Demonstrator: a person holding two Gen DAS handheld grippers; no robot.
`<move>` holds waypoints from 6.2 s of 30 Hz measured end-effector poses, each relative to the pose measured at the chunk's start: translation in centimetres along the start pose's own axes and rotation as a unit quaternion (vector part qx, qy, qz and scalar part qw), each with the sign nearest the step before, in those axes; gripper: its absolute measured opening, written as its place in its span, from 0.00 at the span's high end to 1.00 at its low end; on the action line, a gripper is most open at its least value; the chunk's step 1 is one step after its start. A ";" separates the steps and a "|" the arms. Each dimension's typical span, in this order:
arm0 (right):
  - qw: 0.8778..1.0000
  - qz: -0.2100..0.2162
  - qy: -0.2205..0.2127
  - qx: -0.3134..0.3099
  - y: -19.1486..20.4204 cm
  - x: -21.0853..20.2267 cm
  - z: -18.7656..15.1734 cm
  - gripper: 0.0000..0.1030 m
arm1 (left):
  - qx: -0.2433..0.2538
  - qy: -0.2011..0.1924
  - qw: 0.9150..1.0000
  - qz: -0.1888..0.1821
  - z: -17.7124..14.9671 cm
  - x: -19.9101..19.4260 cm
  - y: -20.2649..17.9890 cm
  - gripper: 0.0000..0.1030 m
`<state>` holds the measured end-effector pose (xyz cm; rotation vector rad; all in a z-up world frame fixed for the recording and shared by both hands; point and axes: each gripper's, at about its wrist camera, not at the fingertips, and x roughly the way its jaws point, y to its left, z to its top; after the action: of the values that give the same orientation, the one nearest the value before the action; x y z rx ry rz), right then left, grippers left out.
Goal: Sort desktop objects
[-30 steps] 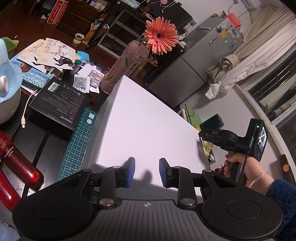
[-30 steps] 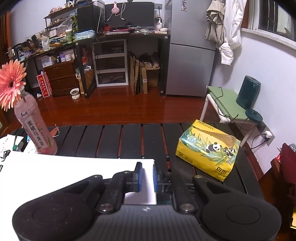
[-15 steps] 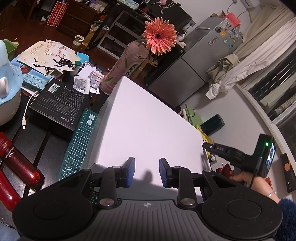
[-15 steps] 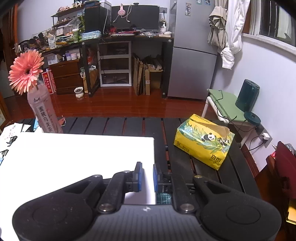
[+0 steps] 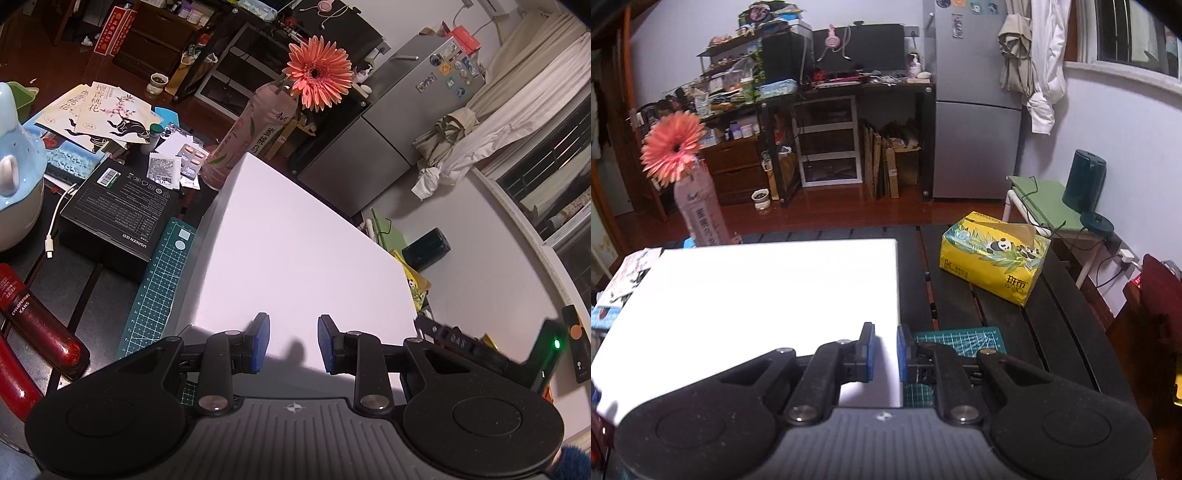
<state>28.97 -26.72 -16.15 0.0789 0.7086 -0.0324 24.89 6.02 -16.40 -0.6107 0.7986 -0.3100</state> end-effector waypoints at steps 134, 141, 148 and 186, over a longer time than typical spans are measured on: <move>0.982 0.146 0.061 -0.101 12.4 0.2 0.8 0.95 | 0.006 0.003 1.000 0.006 0.1 0.2 1.0 0.92; 0.986 0.133 0.037 -0.096 10.5 -2.7 -1.8 0.95 | 0.029 0.000 0.999 0.016 -0.5 -0.3 0.3 0.92; 0.990 0.126 0.008 -0.068 9.6 -4.4 -3.7 0.95 | 0.068 0.006 0.997 0.044 -1.5 -1.6 -0.9 0.89; 0.993 0.114 0.000 -0.021 5.4 -13.2 -13.7 0.14 | 0.192 -0.049 0.973 0.116 -12.9 -7.4 -5.6 0.17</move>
<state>10.35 -20.16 -17.60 0.1201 0.6957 0.2012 10.20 0.09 -15.62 -0.1638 0.6835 -0.2097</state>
